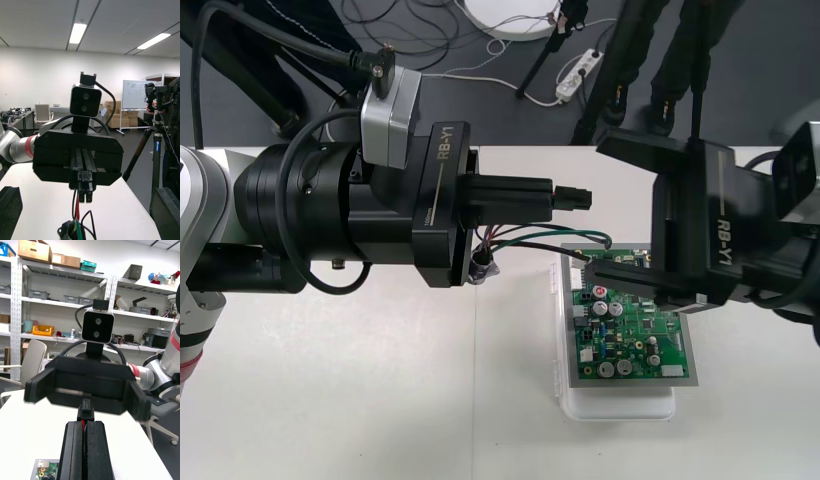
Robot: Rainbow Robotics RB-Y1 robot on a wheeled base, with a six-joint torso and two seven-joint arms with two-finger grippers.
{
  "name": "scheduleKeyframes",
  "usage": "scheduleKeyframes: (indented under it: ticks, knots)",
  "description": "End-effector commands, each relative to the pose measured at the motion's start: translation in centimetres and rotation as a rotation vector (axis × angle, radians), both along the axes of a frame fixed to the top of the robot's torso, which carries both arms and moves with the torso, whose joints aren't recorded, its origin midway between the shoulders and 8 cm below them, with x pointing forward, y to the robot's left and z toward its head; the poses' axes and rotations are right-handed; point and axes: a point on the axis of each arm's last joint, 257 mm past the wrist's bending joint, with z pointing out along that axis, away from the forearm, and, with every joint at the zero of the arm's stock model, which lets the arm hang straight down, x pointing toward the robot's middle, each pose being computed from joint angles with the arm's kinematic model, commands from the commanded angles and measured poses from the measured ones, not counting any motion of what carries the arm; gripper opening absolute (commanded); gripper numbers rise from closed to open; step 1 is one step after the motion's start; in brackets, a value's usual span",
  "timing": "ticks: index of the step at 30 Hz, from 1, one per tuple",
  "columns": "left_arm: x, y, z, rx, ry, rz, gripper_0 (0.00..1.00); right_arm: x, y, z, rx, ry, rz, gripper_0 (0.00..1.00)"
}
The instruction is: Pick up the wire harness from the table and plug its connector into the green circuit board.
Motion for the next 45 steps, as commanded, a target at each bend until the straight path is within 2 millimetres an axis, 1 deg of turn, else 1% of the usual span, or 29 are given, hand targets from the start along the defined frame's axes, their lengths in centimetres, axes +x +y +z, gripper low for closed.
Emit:
scheduleKeyframes:
  ticks: [1, 5, 12, 16, 19, 20, 24, 25, 27, 28, 32, 35, 36, 39, 41, 44, 45]
  knots:
    - [0.0, 0.6, -1.2, 0.004, -0.036, 0.026, 0.00, -1.4, -2.8, 0.2, -0.055, -0.029, -0.008, 1.00]
    - [0.0, 0.9, -1.9, 0.008, -0.020, 0.035, 0.00, -2.3, -4.4, -0.3, -0.088, -0.025, 0.002, 1.00]
    - [0.0, 1.5, -3.5, 0.008, 0.018, 0.057, 0.00, -3.7, -7.6, -1.9, -0.203, -0.015, -0.008, 1.00]
    - [-0.3, 1.8, -4.8, 0.016, 0.037, 0.053, 0.00, -4.4, -9.3, -3.2, -0.299, 0.008, -0.011, 1.00]
    - [-0.3, 2.1, -6.0, 0.029, 0.048, 0.040, 0.00, -4.6, -10.5, -4.5, -0.377, 0.032, -0.025, 1.00]
    - [-0.3, 2.3, -6.4, 0.027, 0.038, 0.033, 0.00, -4.6, -10.9, -5.2, -0.415, 0.038, -0.032, 1.00]
    - [0.2, 2.9, -8.1, 0.008, 0.039, 0.004, 0.00, -4.6, -12.9, -7.6, -0.546, 0.059, -0.068, 1.00]
    - [0.2, 2.9, -8.4, 0.004, 0.041, 0.001, 0.00, -4.6, -13.1, -7.9, -0.564, 0.061, -0.070, 1.00]
    - [0.5, 3.1, -9.6, 0.003, 0.033, -0.007, 0.00, -4.5, -14.2, -9.3, -0.643, 0.071, -0.087, 1.00]
    - [0.6, 3.2, -9.9, 0.005, 0.030, -0.007, 0.00, -4.4, -14.5, -9.7, -0.664, 0.073, -0.092, 1.00]
    - [1.2, 3.8, -12.0, 0.008, 0.007, -0.006, 0.00, -3.8, -16.8, -12.2, -0.796, 0.098, -0.115, 1.00]
    - [1.4, 4.1, -12.9, 0.011, -0.009, -0.007, 0.00, -3.6, -18.2, -13.7, -0.875, 0.112, -0.123, 1.00]
    - [1.5, 4.4, -13.7, 0.015, -0.017, -0.009, 0.00, -3.4, -19.2, -14.6, -0.926, 0.119, -0.135, 1.00]
    - [1.6, 4.7, -14.6, 0.016, -0.024, -0.012, 0.00, -3.1, -20.3, -15.5, -0.988, 0.123, -0.151, 1.00]
    - [1.7, 5.1, -15.7, 0.023, -0.032, -0.011, 0.00, -2.7, -21.4, -16.5, -1.057, 0.125, -0.174, 1.00]
    - [1.8, 5.5, -16.6, 0.027, -0.043, -0.013, 0.00, -2.0, -22.9, -17.8, -1.144, 0.136, -0.221, 1.00]
    - [1.9, 5.6, -16.8, 0.027, -0.046, -0.011, 0.00, -1.8, -23.1, -17.9, -1.158, 0.140, -0.230, 1.00]
